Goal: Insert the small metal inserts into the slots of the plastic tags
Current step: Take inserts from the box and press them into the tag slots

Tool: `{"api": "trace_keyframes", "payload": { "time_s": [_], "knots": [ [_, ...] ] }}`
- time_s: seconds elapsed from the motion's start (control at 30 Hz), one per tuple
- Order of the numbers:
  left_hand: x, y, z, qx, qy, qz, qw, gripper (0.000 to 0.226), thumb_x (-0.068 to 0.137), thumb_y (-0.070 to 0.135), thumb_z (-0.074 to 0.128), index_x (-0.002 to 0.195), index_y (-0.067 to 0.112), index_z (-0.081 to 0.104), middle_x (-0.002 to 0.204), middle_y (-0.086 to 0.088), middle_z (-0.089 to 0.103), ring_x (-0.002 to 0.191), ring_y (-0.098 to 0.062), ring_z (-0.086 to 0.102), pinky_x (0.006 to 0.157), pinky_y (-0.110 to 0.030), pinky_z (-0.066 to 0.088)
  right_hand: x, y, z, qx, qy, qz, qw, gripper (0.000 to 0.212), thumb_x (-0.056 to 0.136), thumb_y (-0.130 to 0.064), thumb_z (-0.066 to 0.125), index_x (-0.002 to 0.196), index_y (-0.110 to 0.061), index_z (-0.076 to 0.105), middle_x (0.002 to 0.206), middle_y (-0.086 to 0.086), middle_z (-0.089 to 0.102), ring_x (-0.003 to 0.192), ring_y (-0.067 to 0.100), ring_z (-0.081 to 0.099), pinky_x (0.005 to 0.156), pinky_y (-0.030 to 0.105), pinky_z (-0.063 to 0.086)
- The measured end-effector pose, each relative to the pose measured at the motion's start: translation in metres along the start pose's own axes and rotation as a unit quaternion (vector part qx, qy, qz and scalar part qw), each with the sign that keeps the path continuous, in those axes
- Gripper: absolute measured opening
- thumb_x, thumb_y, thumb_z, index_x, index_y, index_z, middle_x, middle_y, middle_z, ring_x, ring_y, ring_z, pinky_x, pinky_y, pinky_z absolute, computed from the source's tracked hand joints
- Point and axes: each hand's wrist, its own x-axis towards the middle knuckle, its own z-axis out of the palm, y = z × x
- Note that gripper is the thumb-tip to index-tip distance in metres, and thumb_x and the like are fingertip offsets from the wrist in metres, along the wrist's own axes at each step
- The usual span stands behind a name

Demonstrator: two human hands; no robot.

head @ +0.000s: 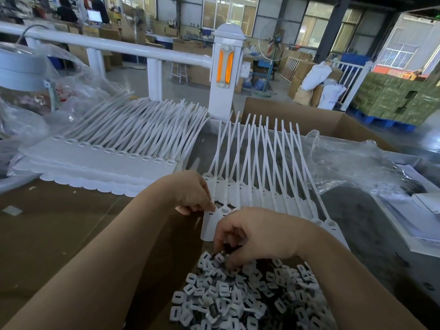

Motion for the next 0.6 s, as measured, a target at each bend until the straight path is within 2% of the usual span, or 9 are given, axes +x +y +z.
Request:
{"api": "trace_keyframes", "payload": {
  "time_s": [0.13,0.27,0.4,0.5,0.6],
  "knots": [
    [0.0002,-0.0011,-0.0010,0.006,0.000,0.006,1.000,0.018,0.080,0.023,0.081,0.088,0.015,0.067,0.076,-0.001,0.067,0.069,-0.010,0.062,0.051,-0.020,0.051,0.0027,-0.0005,0.0040,0.009,0.040,0.001,0.999,0.008,0.085,-0.033,0.077,0.088,-0.033,0.070,0.077,-0.017,0.060,0.073,-0.005,0.056,0.069,0.018,0.044],
    [-0.0003,-0.0029,-0.0026,0.002,-0.003,0.016,1.000,0.019,0.079,0.025,0.082,0.087,0.016,0.068,0.072,0.002,0.065,0.067,-0.008,0.061,0.050,-0.018,0.050,0.0020,0.0032,0.0014,0.038,0.056,0.010,0.998,0.004,0.088,-0.030,0.074,0.091,-0.031,0.072,0.080,-0.017,0.066,0.075,-0.007,0.060,0.068,0.014,0.045],
    [-0.0012,-0.0043,-0.0040,-0.005,-0.008,0.022,1.000,0.018,0.080,0.027,0.081,0.088,0.017,0.068,0.076,0.002,0.066,0.067,-0.007,0.061,0.050,-0.016,0.050,-0.0014,0.0059,-0.0033,0.060,0.057,0.004,0.997,0.010,0.089,-0.020,0.072,0.093,-0.029,0.076,0.079,-0.016,0.069,0.075,-0.005,0.063,0.070,0.013,0.048],
    [-0.0010,-0.0043,-0.0032,-0.006,-0.012,0.022,1.000,0.018,0.081,0.026,0.081,0.089,0.017,0.068,0.079,0.001,0.066,0.069,-0.008,0.061,0.050,-0.016,0.050,-0.0028,0.0070,-0.0047,0.051,0.055,0.001,0.997,0.009,0.084,-0.023,0.078,0.087,-0.030,0.072,0.078,-0.018,0.066,0.073,-0.004,0.061,0.067,0.014,0.047],
    [-0.0004,-0.0047,-0.0029,-0.009,-0.014,0.020,1.000,0.018,0.081,0.026,0.081,0.089,0.017,0.068,0.078,0.001,0.066,0.068,-0.008,0.061,0.048,-0.016,0.050,-0.0031,0.0044,-0.0035,0.020,0.025,0.003,0.999,0.014,0.081,-0.027,0.081,0.090,-0.032,0.072,0.077,-0.015,0.063,0.070,-0.005,0.057,0.063,0.013,0.044]
  ]
}}
